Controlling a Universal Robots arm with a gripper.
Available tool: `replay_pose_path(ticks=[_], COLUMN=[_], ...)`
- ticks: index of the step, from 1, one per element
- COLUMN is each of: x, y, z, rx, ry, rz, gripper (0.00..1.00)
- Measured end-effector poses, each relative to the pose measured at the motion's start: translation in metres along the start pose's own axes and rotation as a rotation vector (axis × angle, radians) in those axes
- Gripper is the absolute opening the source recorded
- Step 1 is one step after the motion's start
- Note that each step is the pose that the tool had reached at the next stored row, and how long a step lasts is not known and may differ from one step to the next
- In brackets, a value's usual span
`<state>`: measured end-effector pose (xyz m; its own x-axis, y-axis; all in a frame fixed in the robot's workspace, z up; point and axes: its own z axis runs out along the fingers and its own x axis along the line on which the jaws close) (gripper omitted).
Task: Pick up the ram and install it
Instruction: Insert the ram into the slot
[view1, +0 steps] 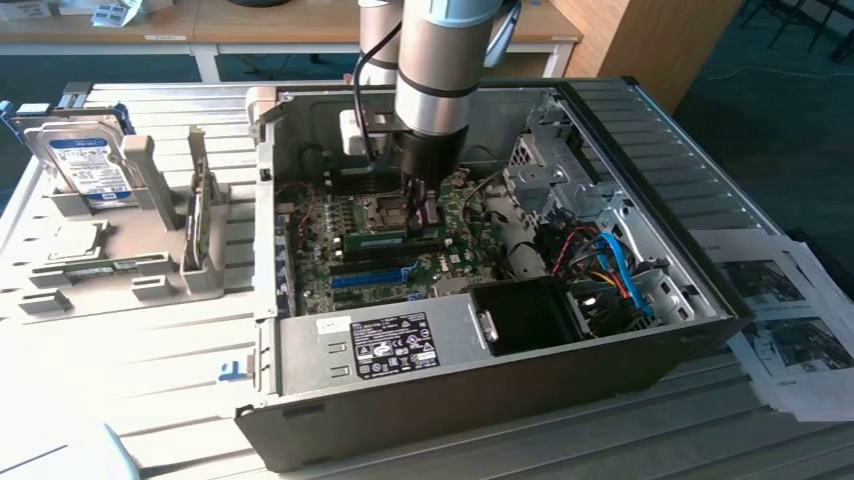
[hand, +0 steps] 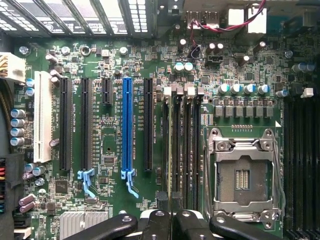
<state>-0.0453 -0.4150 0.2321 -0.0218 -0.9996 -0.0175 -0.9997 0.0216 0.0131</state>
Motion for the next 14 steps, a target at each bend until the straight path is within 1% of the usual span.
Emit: replay_pose_path(ticks=[14], x=[0.0], y=[-0.0005], z=[0.0022], rx=[0.0001], ry=[-0.0001], rz=[0.0], gripper=[0.12])
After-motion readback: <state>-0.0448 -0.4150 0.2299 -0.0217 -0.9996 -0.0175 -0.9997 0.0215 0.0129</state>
